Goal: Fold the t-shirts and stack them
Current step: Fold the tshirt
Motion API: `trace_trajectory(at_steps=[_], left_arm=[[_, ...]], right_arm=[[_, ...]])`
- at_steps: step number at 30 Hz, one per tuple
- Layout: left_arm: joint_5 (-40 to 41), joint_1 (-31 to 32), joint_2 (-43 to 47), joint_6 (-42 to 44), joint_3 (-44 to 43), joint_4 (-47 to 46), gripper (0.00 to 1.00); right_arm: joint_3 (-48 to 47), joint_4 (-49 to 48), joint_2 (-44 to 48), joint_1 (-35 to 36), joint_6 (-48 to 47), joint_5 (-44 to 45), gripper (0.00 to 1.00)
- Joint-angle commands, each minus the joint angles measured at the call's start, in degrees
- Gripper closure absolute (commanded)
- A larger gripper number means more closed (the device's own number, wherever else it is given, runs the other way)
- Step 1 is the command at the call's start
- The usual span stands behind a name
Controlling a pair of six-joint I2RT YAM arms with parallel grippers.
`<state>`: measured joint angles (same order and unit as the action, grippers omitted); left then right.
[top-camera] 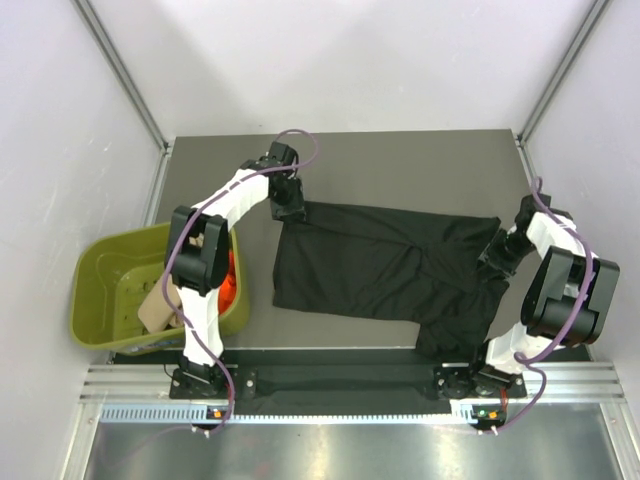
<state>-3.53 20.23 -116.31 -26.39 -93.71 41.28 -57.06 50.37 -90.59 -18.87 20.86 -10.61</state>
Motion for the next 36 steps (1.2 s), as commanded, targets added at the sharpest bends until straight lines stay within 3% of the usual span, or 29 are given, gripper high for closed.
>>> trace_trajectory(at_steps=[1,7,18,21,26,31,36], left_arm=[[2.30,-0.28,-2.60,-1.81,-4.20,2.92,0.52],[5.72,-0.28,-3.74,-0.51,-2.88,2.58,0.51],[5.64,-0.28,-4.89,-0.68,-2.36,3.37,0.63],[5.81,-0.28,-4.63,-0.33,-2.44,2.85,0.72],[5.46,-0.28,-4.71,1.43,-5.07,1.97,1.00],[9.50,0.86,-2.88,3.19,-7.45,2.49,1.00],[9.51,1.04,-1.29,2.58,-2.19,1.17,1.00]], right_arm=[[-3.15,1.05,0.76,0.33,-1.17,-1.16,0.65],[-2.45,0.43,1.11,0.42,-1.61,-2.22,0.65],[-1.83,-0.71,0.94,0.42,-1.97,-3.19,0.65],[-1.57,-0.80,0.85,0.33,-2.05,-3.36,0.65],[-1.83,-0.89,0.50,0.33,-2.23,-3.45,0.65],[-1.83,-1.06,0.06,0.42,-2.58,-3.28,0.65],[-1.13,-1.59,-0.47,0.33,-2.67,-3.27,0.65]])
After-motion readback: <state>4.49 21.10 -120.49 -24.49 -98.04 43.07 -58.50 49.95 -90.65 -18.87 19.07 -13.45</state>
